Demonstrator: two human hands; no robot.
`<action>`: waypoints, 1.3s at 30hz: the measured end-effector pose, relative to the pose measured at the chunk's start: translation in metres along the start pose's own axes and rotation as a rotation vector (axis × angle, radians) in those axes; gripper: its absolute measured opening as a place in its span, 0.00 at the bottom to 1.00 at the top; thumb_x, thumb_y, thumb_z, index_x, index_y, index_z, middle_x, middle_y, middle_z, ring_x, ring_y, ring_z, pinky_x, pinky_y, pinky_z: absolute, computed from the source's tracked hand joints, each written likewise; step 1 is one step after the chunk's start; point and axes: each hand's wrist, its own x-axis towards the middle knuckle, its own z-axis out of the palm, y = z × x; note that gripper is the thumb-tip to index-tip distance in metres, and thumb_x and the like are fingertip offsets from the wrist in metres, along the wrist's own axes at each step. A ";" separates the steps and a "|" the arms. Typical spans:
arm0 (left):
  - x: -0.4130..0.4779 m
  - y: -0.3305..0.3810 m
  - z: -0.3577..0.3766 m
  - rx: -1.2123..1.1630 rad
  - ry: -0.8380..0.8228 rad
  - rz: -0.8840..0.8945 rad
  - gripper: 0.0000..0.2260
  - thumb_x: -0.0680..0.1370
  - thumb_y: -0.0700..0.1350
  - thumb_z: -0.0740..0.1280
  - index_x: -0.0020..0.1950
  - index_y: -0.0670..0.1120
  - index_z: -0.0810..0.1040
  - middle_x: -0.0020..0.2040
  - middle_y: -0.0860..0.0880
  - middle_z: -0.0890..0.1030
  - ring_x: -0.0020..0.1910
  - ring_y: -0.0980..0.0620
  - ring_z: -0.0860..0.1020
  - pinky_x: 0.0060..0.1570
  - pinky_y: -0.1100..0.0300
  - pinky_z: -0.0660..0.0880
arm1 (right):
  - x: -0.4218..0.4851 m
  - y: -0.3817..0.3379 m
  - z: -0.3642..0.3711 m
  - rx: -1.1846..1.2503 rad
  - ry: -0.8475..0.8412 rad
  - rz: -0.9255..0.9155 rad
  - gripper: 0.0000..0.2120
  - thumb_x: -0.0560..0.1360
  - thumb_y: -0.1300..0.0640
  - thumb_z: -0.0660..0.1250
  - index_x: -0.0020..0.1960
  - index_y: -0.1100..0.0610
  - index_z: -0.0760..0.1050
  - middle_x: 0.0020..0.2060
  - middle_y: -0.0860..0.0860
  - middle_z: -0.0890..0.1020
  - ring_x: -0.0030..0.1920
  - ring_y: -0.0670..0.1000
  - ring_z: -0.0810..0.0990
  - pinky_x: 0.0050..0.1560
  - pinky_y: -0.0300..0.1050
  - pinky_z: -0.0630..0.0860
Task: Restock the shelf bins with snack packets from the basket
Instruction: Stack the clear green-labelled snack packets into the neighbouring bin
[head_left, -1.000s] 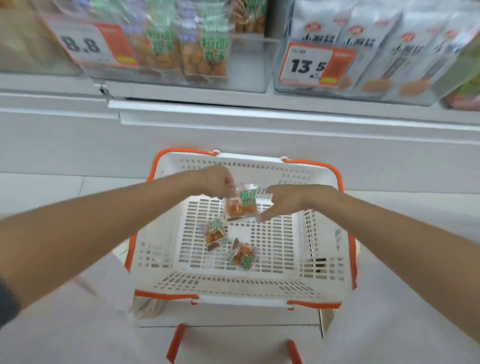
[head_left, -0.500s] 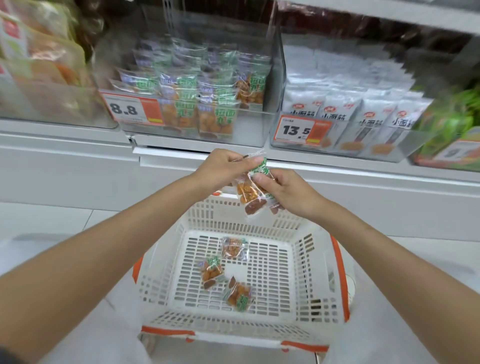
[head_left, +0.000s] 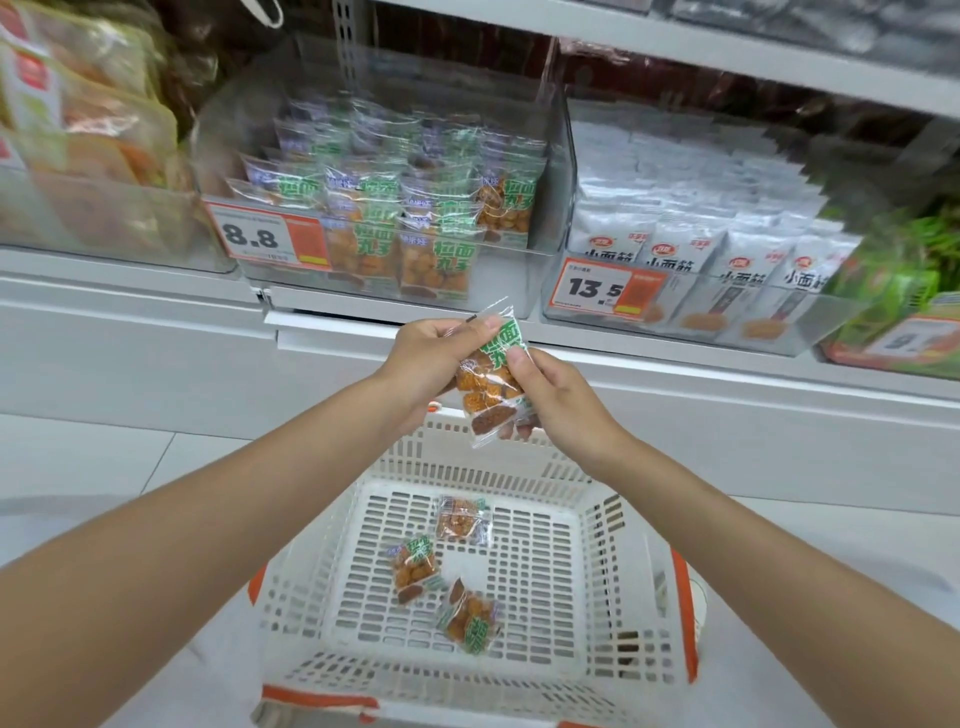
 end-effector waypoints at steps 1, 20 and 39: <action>0.001 0.003 -0.001 0.035 -0.006 0.007 0.11 0.76 0.50 0.71 0.47 0.43 0.81 0.32 0.53 0.81 0.28 0.59 0.77 0.29 0.69 0.72 | 0.000 0.000 0.001 0.002 0.010 0.003 0.21 0.83 0.48 0.55 0.55 0.68 0.71 0.35 0.58 0.81 0.31 0.51 0.81 0.34 0.45 0.72; 0.052 0.141 -0.013 0.475 -0.091 0.634 0.11 0.72 0.46 0.75 0.53 0.46 0.84 0.44 0.54 0.85 0.42 0.61 0.82 0.45 0.69 0.77 | 0.076 -0.137 -0.089 -0.707 0.281 -0.421 0.15 0.70 0.55 0.76 0.54 0.49 0.77 0.46 0.43 0.80 0.38 0.41 0.77 0.43 0.37 0.73; 0.137 0.118 -0.064 1.324 -0.077 0.362 0.40 0.71 0.71 0.63 0.77 0.51 0.59 0.74 0.49 0.68 0.72 0.45 0.67 0.73 0.44 0.58 | 0.201 -0.132 -0.076 -1.468 0.032 -0.073 0.26 0.71 0.46 0.74 0.63 0.60 0.75 0.55 0.56 0.80 0.51 0.57 0.77 0.53 0.49 0.75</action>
